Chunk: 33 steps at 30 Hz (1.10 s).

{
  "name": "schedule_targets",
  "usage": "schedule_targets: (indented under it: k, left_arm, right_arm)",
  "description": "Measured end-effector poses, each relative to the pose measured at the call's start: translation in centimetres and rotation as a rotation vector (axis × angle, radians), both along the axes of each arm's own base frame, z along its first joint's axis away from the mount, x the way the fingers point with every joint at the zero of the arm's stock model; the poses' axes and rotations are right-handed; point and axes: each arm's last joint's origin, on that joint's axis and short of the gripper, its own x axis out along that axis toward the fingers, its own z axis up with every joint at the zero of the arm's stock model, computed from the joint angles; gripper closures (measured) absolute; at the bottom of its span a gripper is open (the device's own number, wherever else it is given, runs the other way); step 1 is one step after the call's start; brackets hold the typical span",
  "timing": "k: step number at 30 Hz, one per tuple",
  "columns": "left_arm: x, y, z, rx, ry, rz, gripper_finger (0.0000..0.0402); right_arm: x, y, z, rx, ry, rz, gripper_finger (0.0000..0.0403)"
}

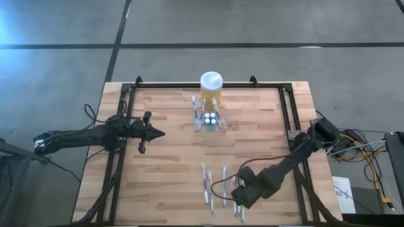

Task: Pick & Place toothbrushing station
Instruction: Put the blue toothbrush into the transparent organizer

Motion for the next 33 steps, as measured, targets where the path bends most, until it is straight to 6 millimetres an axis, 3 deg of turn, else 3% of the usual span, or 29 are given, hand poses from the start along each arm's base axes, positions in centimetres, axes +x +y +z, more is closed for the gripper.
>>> schedule_targets:
  k: [13,26,33]
  left_arm:
    - [-0.1,-0.1,-0.9,0.016,0.089,-0.022,0.0390]
    - [-0.1,-0.1,-0.9,0.011,0.091,-0.021,0.0390]
    - [-0.1,-0.1,-1.1,-0.007,0.106,-0.020,0.0390]
  right_arm:
    - [0.2,1.6,-2.4,0.029,0.026,-0.124,0.0207]
    - [0.7,2.0,-4.7,-0.013,0.058,-0.085,0.0227]
    - [0.3,1.8,-3.8,-0.006,0.062,-0.048,0.0254]
